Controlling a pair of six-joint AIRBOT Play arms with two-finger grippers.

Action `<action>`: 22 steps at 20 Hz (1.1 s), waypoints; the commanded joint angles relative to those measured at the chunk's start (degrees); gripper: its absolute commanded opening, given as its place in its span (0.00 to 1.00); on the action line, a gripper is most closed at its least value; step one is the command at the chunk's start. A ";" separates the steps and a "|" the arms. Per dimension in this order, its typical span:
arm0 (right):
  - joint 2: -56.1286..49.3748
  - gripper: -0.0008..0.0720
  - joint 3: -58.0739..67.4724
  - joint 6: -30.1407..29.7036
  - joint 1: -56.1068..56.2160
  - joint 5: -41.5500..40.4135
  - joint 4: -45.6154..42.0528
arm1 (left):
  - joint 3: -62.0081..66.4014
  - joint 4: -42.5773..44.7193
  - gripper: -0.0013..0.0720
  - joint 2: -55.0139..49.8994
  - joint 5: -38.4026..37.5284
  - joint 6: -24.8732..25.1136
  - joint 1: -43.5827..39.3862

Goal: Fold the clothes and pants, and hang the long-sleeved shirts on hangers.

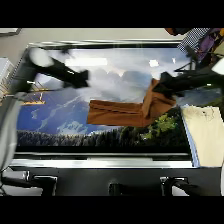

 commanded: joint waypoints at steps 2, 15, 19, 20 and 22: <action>-4.22 0.05 0.04 5.40 13.11 -8.90 -1.33 | 0.04 11.74 0.04 12.28 -7.08 1.01 13.88; -22.10 0.06 0.07 9.05 26.47 -25.99 6.51 | -3.13 11.74 0.04 15.69 -7.54 2.49 22.95; -21.92 0.46 0.07 8.37 26.47 -24.98 10.86 | -5.18 11.65 0.04 15.69 -7.54 2.43 22.75; -21.68 0.54 0.07 6.40 26.47 -25.11 13.66 | -5.84 11.32 0.04 15.69 -7.54 2.45 22.64; -20.22 0.60 0.07 0.70 26.47 -27.28 20.74 | -6.78 11.32 0.04 15.69 -7.52 2.43 22.25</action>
